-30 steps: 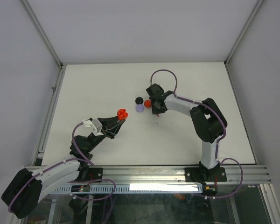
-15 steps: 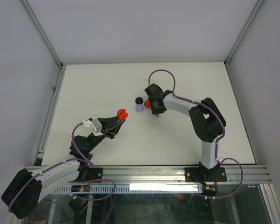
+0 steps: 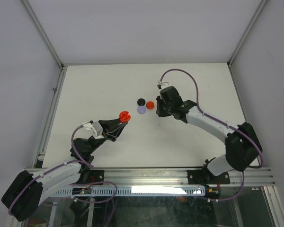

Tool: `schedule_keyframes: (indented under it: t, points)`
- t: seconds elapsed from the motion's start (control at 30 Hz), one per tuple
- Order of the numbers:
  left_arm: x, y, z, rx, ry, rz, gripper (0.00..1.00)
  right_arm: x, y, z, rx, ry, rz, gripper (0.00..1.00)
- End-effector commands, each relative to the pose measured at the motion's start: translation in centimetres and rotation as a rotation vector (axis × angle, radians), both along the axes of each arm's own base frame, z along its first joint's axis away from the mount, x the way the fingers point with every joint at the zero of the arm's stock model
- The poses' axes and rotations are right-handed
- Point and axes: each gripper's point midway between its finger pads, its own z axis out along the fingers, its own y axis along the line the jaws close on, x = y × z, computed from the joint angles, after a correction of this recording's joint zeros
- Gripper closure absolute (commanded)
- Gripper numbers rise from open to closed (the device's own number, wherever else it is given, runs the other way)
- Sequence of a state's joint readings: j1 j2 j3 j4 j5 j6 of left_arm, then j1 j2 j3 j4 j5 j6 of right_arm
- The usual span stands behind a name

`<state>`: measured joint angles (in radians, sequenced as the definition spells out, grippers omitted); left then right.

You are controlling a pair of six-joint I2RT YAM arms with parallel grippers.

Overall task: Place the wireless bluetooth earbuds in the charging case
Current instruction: Pick up the earbud from the center of the board, then place the earbud in the charging case.

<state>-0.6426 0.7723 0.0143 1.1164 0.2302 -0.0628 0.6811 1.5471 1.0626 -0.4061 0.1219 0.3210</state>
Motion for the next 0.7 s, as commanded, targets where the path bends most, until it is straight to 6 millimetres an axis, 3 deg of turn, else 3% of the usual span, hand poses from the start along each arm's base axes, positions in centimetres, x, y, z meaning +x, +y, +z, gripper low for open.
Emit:
schedule_keyframes:
  t: [0.0, 0.37, 0.67]
  points:
    - [-1.4, -0.3, -0.3, 0.009, -0.047, -0.05, 0.97, 0.4, 3.1, 7.8, 0.251, -0.21, 0.075, 0.91]
    - [-2.6, -1.0, 2.1, 0.005, -0.18, -0.108, 0.96, -5.2, 5.9, 19.3, 0.679, -0.477, 0.291, 0.91]
    - [-3.2, -1.5, 3.2, -0.004, -0.2, -0.158, 0.96, -10.7, 7.4, 24.2, 0.968, -0.57, 0.456, 0.92]
